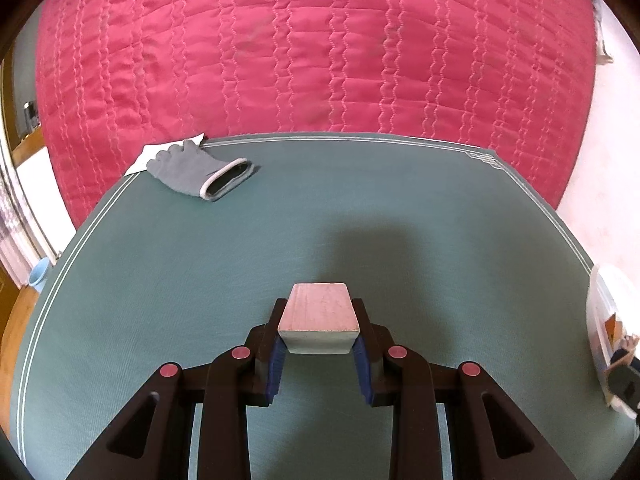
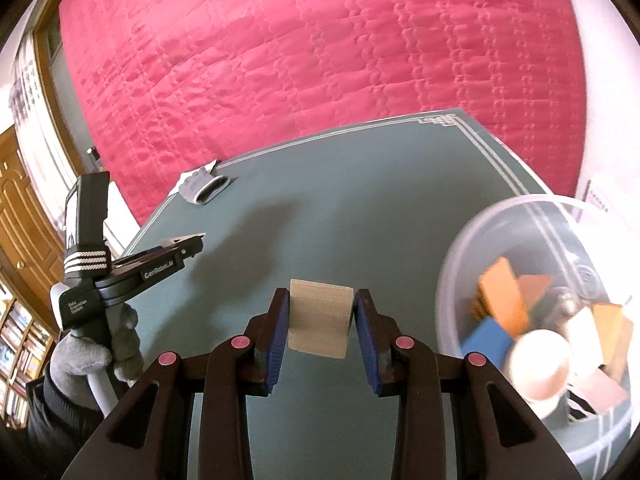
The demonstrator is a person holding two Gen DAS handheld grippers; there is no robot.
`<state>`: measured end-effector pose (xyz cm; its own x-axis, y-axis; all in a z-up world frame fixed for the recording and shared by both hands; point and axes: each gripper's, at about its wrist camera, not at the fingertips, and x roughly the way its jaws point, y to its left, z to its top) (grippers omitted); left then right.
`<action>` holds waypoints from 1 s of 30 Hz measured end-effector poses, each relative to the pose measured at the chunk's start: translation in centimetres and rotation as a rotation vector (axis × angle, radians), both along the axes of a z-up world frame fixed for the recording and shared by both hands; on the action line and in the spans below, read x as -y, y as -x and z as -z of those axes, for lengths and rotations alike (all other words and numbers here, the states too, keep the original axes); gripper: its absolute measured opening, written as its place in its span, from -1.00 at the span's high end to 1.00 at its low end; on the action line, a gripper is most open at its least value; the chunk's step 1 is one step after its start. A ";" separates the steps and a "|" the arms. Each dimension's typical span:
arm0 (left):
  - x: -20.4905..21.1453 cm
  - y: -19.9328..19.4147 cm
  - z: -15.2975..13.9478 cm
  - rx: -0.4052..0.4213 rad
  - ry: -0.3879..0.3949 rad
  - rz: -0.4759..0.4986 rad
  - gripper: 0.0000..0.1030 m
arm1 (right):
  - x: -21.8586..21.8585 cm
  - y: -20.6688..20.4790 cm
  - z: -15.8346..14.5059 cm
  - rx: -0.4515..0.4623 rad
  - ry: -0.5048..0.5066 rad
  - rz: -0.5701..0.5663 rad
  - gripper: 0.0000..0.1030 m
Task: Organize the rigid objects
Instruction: 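Carry both held blocks over to the clear bowl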
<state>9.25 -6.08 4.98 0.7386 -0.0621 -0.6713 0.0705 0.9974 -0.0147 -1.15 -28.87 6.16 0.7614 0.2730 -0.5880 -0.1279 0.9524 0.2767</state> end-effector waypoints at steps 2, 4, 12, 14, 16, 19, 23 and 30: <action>0.2 0.1 -0.1 0.002 -0.003 0.007 0.39 | 0.8 0.7 -0.3 0.007 0.002 0.020 0.34; 0.5 0.3 -0.1 0.005 -0.008 0.016 0.40 | 1.4 1.2 -0.5 0.013 0.004 0.035 0.34; 1.6 1.1 -0.1 0.014 -0.022 0.047 0.39 | 4.3 3.0 -1.2 0.027 0.005 0.111 0.34; 1.9 1.3 -0.2 0.015 -0.025 0.055 0.39 | 5.1 3.4 -1.2 0.029 0.005 0.131 0.34; 2.2 1.6 -0.2 0.016 -0.028 0.067 0.40 | 6.1 3.9 -1.3 0.030 0.007 0.156 0.34; 2.9 2.0 -0.3 0.017 -0.035 0.086 0.39 | 7.3 4.4 -1.2 0.028 0.008 0.190 0.34; 3.8 2.5 -0.3 0.019 -0.047 0.112 0.39 | 9.4 5.3 -1.0 0.019 0.014 0.249 0.34; 5.6 3.4 -0.3 0.015 -0.071 0.160 0.40 | 12.7 6.4 0.0 -0.009 0.001 0.327 0.34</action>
